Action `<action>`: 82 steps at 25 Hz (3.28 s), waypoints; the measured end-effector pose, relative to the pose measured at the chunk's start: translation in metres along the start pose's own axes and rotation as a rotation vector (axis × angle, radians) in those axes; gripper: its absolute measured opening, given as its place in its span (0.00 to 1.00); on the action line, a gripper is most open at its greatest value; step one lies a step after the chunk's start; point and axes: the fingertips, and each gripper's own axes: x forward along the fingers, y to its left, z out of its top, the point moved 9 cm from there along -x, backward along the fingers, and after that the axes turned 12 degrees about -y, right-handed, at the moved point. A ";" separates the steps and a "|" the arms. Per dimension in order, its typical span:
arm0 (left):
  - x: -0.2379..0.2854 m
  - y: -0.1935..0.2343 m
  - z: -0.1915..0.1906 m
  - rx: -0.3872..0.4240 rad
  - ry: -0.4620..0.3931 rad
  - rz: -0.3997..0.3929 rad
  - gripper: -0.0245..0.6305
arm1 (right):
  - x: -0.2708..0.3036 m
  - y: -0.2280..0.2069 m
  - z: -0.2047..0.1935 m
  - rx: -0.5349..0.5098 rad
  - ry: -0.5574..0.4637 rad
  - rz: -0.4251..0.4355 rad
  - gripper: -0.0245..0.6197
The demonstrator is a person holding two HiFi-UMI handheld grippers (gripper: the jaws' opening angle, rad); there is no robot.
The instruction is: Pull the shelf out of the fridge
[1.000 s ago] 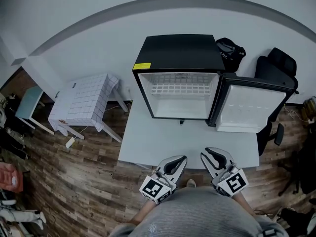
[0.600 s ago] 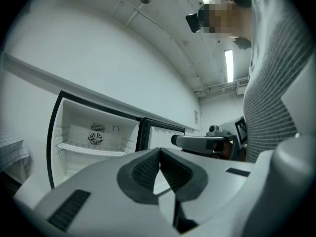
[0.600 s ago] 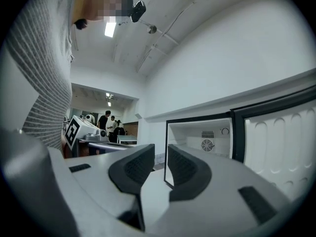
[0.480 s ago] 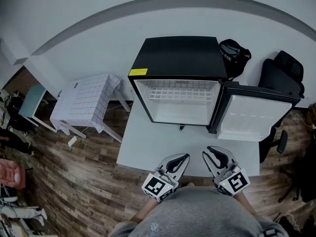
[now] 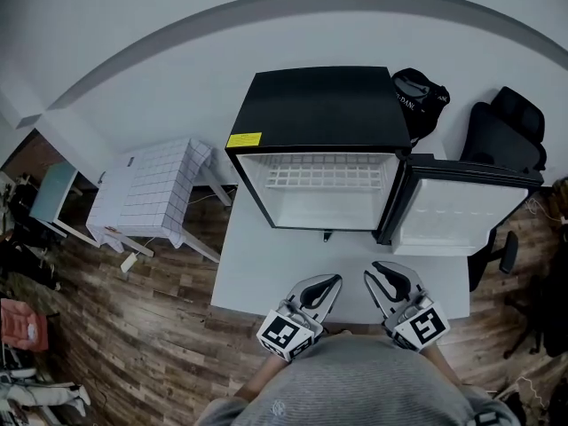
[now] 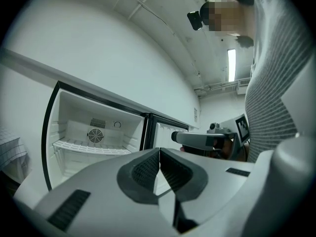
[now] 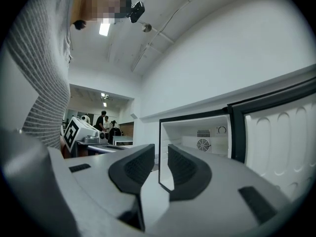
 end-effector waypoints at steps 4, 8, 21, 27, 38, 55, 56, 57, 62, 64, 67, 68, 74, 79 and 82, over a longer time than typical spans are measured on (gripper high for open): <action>0.008 0.017 0.004 0.002 0.000 -0.017 0.05 | 0.011 0.000 0.004 -0.012 0.000 -0.006 0.16; 0.014 0.034 0.002 -0.020 0.010 0.002 0.05 | 0.020 -0.004 0.003 -0.014 0.001 -0.026 0.16; 0.047 0.094 -0.024 -0.378 0.011 0.088 0.15 | 0.030 -0.010 -0.001 -0.026 0.015 -0.069 0.16; 0.061 0.113 -0.034 -0.514 -0.007 0.133 0.19 | 0.028 -0.013 -0.002 -0.026 0.024 -0.096 0.16; 0.079 0.153 -0.047 -0.663 -0.054 0.253 0.26 | 0.025 -0.015 -0.002 -0.025 0.033 -0.126 0.16; 0.105 0.199 -0.080 -0.990 -0.173 0.409 0.30 | 0.021 -0.017 -0.002 -0.028 0.050 -0.177 0.16; 0.107 0.202 -0.081 -0.997 -0.178 0.418 0.30 | 0.021 -0.017 -0.002 -0.028 0.052 -0.181 0.16; 0.108 0.204 -0.083 -1.004 -0.184 0.426 0.30 | 0.021 -0.018 -0.002 -0.028 0.054 -0.185 0.16; 0.118 0.217 -0.089 -1.026 -0.201 0.453 0.31 | 0.018 -0.019 -0.002 -0.028 0.058 -0.202 0.16; 0.122 0.222 -0.093 -1.040 -0.206 0.470 0.31 | 0.016 -0.020 -0.001 -0.030 0.058 -0.209 0.16; 0.126 0.232 -0.100 -1.061 -0.237 0.504 0.31 | 0.014 -0.021 -0.001 -0.030 0.063 -0.219 0.16; 0.128 0.236 -0.101 -1.067 -0.250 0.516 0.31 | 0.014 -0.022 -0.001 -0.030 0.065 -0.223 0.16; 0.139 0.253 -0.104 -1.094 -0.324 0.574 0.31 | 0.010 -0.025 -0.001 -0.030 0.079 -0.238 0.16; 0.147 0.257 -0.109 -1.101 -0.343 0.600 0.31 | 0.007 -0.026 -0.002 -0.031 0.086 -0.244 0.16; 0.148 0.260 -0.111 -1.111 -0.353 0.602 0.31 | 0.006 -0.028 -0.001 -0.033 0.094 -0.250 0.16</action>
